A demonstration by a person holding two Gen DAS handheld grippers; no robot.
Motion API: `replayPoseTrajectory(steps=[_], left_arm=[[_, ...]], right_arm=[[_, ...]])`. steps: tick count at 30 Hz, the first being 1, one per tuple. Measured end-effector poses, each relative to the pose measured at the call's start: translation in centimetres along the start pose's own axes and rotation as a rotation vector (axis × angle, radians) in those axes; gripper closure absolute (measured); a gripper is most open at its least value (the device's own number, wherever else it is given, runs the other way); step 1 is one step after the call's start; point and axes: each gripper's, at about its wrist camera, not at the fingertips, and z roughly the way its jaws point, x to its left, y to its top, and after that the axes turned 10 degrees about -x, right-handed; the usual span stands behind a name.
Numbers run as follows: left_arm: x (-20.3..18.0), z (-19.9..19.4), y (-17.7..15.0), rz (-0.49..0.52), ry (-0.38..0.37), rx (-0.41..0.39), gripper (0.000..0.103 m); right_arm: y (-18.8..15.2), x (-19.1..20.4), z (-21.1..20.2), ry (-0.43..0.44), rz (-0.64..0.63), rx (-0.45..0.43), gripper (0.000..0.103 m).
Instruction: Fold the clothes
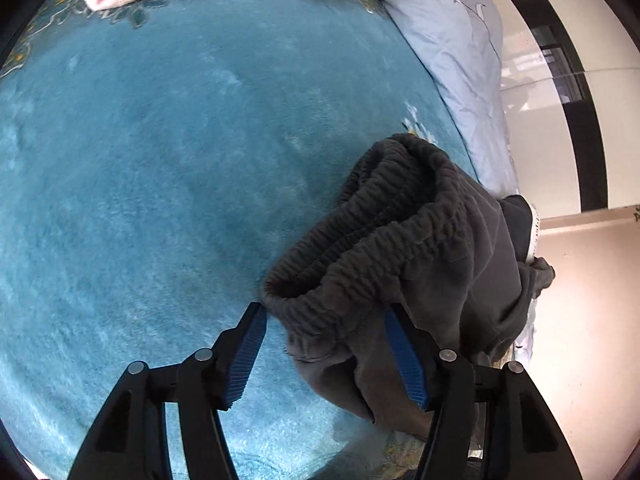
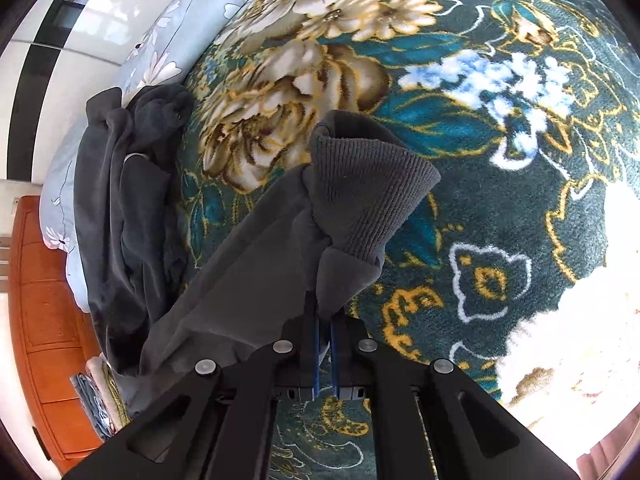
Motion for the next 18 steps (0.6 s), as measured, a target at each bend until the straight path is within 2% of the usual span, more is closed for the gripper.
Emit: replayPoseTrajectory(steps=[1,4,6,9,12,15,18], left_arm=[[-0.5,0.2,0.1,0.027,0.013,0.007,0.052],[-1.8,0.3,0.2,0.109,0.079,0.002,0.065],[-2.4,-0.4,0.1,0.140,0.090,-0.031,0.069],[-3.2,-2.2,0.3,0.154,0.108,-0.069,0.075],[-3.3,-5.5,0.8,0.101,0.063,-0.134,0.081],[-3.2,-9.8,0.3,0.111,0.029,-0.207,0.081],[-2.1,-8.8,-0.5,0.151,0.098,-0.172,0.081]], right_arm=[[-0.1,0.0,-0.1,-0.004,0.002,0.000,0.098],[-0.4,0.1,-0.2,-0.012,-0.002,-0.002,0.098],[-0.6,0.2,-0.4,-0.012,-0.004,-0.005,0.098],[-0.9,0.5,-0.8,-0.005,-0.017,-0.015,0.098],[-1.4,1.4,-2.2,0.010,-0.076,-0.031,0.099],[-2.4,2.0,-5.0,0.066,-0.141,-0.045,0.099],[-4.2,0.5,-6.0,0.050,-0.201,-0.011,0.099]])
